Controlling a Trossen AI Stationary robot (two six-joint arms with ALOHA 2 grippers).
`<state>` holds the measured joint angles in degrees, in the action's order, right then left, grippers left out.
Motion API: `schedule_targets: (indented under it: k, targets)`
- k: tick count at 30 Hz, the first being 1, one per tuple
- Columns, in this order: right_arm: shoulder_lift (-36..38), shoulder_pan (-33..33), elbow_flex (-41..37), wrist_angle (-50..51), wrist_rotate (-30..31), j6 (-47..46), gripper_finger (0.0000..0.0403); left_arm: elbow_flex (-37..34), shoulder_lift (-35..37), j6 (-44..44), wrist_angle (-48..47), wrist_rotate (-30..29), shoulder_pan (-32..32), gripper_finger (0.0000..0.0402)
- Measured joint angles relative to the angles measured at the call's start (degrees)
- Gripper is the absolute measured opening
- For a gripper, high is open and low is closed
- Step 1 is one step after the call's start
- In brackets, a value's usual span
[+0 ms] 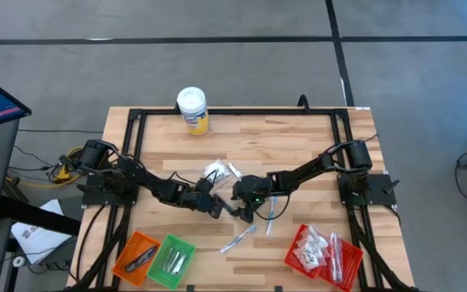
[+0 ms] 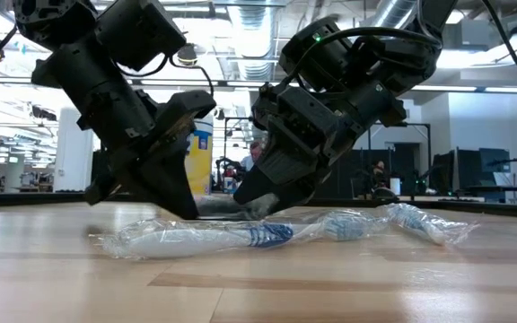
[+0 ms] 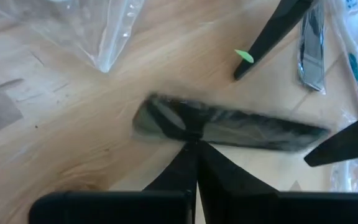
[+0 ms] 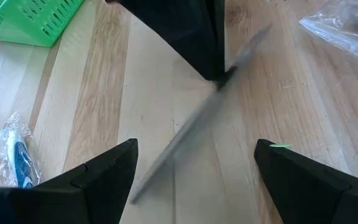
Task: Pick & Place Travel size toiletries
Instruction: Put the black comb into the orange basket, then put the blue toothbrush into the right red basket
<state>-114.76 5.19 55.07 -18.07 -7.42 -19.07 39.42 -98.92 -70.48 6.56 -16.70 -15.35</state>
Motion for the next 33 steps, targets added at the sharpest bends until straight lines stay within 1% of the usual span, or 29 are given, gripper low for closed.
schedule_targets:
  k: [10,16,23,26,30,33]
  targets:
    - [0.0,-0.02,0.0,0.02,-0.02,0.15,0.0322,0.02,-0.06,-0.06,-0.13,0.34,0.2,0.0]
    - [0.02,-0.02,0.01,0.25,-0.03,-0.01,0.0322,-0.12,2.16,0.19,0.81,-3.55,0.1,0.0]
    - [0.13,0.3,0.13,2.41,0.1,-5.42,0.0322,-0.11,2.08,1.9,0.86,-3.73,0.39,0.0]
    - [0.13,1.24,0.13,2.25,1.37,-6.82,0.0322,-0.11,2.08,3.91,0.95,-3.51,0.39,0.0]
    - [0.07,2.65,0.11,1.9,4.7,-8.69,0.0322,-0.11,2.08,11.38,1.32,1.06,0.43,0.0]
    - [0.07,2.76,0.48,1.97,5.33,-14.16,0.0322,-0.11,2.08,18.0,1.77,6.71,0.44,0.0]
